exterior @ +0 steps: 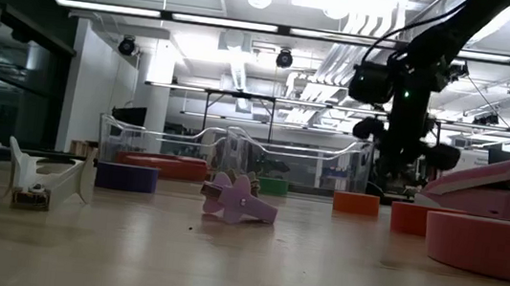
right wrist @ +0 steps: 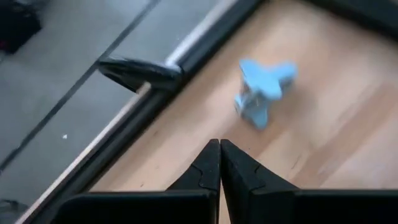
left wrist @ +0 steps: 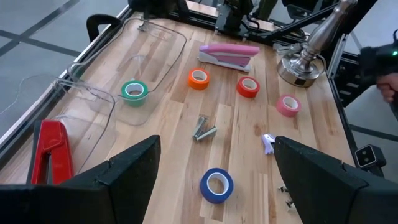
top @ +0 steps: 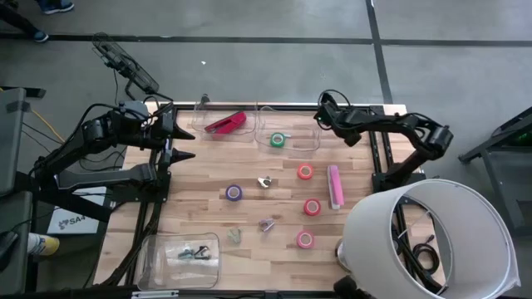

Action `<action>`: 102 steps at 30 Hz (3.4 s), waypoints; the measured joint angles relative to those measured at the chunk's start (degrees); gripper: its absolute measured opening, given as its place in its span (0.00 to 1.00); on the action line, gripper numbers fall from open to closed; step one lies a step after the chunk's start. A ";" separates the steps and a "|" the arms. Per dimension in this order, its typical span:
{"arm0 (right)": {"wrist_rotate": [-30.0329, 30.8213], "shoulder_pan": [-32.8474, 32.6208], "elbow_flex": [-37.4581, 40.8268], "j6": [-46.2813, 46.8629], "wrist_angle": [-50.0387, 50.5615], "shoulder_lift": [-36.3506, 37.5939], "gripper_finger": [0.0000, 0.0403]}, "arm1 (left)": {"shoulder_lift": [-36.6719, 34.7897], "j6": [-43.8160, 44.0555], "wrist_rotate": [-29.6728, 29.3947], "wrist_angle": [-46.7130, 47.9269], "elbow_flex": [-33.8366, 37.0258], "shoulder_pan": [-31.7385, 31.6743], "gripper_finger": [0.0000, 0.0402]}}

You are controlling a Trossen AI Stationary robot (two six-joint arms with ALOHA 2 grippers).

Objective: Pick and place Stapler, Stapler remover, tape
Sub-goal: Put the blue stapler remover into the bottom transparent bin

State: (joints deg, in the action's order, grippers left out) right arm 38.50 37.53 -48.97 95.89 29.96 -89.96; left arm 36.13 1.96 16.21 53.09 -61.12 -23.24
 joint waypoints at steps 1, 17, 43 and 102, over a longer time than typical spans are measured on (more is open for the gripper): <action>0.76 0.21 0.00 -3.23 0.41 1.00 0.00 | 0.00 0.00 0.00 0.01 0.00 0.01 0.77; -7.07 5.68 -0.04 -58.02 19.87 8.23 0.09 | 0.00 1.30 -0.11 0.01 0.00 0.01 0.77; 2.13 8.24 13.02 -82.45 -0.07 8.19 0.72 | 0.01 1.54 -1.92 -0.02 0.00 0.01 0.77; -33.55 9.98 14.14 -80.14 -16.50 6.23 0.72 | 0.88 1.34 -1.90 -2.90 -0.02 0.01 0.77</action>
State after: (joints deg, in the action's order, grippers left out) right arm 4.95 47.51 -34.83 15.74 13.45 -83.73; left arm 37.00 3.30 14.31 50.19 -61.14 -23.24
